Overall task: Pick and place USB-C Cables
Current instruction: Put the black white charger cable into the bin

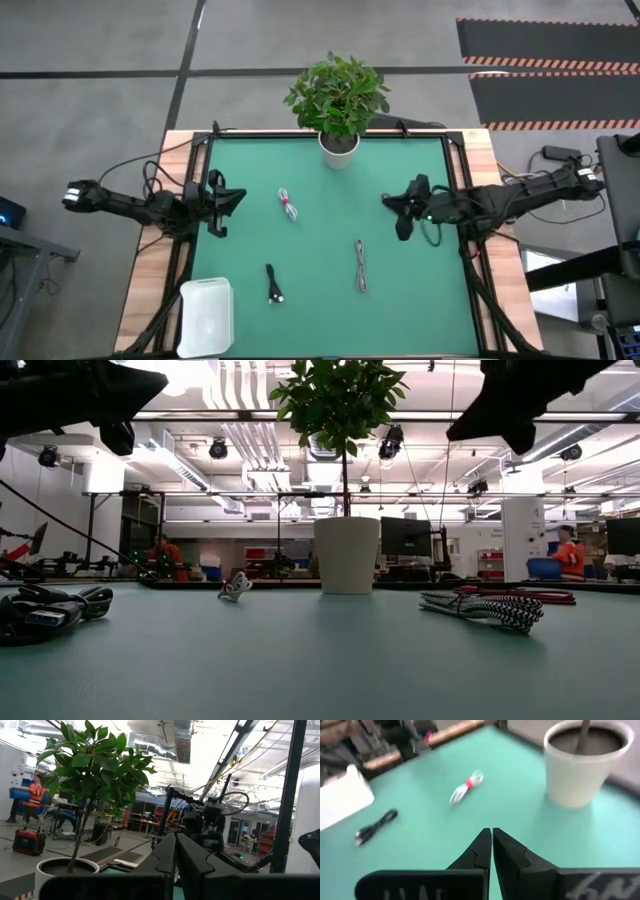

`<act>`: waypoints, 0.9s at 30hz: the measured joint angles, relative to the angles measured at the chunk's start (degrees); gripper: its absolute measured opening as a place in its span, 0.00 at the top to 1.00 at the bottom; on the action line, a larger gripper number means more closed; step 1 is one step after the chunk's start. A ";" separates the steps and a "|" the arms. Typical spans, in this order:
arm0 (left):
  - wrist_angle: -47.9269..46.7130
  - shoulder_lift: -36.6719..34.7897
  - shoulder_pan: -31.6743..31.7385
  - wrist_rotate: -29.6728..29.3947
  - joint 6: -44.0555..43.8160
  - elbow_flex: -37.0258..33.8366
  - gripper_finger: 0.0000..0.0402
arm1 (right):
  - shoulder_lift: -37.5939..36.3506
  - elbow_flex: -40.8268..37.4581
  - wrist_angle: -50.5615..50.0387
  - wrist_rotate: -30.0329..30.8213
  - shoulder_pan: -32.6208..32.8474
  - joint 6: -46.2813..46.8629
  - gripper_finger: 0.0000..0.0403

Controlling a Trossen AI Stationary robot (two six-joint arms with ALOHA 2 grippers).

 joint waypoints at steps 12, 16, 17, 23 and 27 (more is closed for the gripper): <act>0.00 0.93 0.00 0.02 0.02 0.00 1.00 | 17.71 14.54 -12.89 -22.36 0.02 18.81 0.98; -0.01 0.96 0.00 0.02 0.03 0.00 1.00 | 23.60 20.01 -19.51 -28.28 0.02 25.15 0.98; -0.02 1.02 0.00 0.02 0.03 0.00 1.00 | 25.07 21.62 -21.74 -29.51 0.02 26.47 0.98; -0.11 1.27 0.00 0.02 0.04 0.00 1.00 | 34.54 32.10 -35.00 -35.46 0.02 31.04 0.98; -0.06 1.38 0.00 0.02 0.07 0.00 1.00 | 40.04 38.08 -41.89 -38.75 0.02 31.93 0.98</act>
